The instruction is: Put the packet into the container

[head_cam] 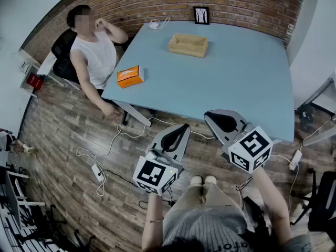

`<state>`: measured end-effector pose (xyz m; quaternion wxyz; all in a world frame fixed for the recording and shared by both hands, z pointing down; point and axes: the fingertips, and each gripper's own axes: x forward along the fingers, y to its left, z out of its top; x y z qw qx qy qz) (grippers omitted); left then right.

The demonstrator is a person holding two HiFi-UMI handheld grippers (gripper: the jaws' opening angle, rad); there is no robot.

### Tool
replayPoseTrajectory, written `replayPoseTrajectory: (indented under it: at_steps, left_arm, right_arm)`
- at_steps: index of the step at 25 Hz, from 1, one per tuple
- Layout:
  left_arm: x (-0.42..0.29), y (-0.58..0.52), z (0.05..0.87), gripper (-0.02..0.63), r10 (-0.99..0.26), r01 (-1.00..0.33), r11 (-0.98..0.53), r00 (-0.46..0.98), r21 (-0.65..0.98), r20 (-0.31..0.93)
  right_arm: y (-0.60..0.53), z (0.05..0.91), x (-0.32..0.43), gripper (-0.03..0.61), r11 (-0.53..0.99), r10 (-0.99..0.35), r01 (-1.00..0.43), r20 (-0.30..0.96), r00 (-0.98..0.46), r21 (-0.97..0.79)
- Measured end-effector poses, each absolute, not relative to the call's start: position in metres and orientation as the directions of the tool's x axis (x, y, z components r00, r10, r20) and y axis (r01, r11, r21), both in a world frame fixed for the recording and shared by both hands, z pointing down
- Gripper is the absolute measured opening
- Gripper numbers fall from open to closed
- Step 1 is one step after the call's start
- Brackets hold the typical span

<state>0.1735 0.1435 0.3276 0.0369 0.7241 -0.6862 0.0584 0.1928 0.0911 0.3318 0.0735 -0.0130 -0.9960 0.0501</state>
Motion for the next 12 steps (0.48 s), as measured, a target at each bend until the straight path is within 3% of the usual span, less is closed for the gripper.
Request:
replayPoseTrajectory:
  at_steps: [12]
  left_arm:
    - [0.192, 0.139, 0.329, 0.008, -0.989, -0.999, -0.038, 0.032, -0.035, 0.143]
  right_arm:
    - [0.084, 0.336, 0.211, 0.011, 0.997, 0.037, 0.026, 0.169, -0.985, -0.071]
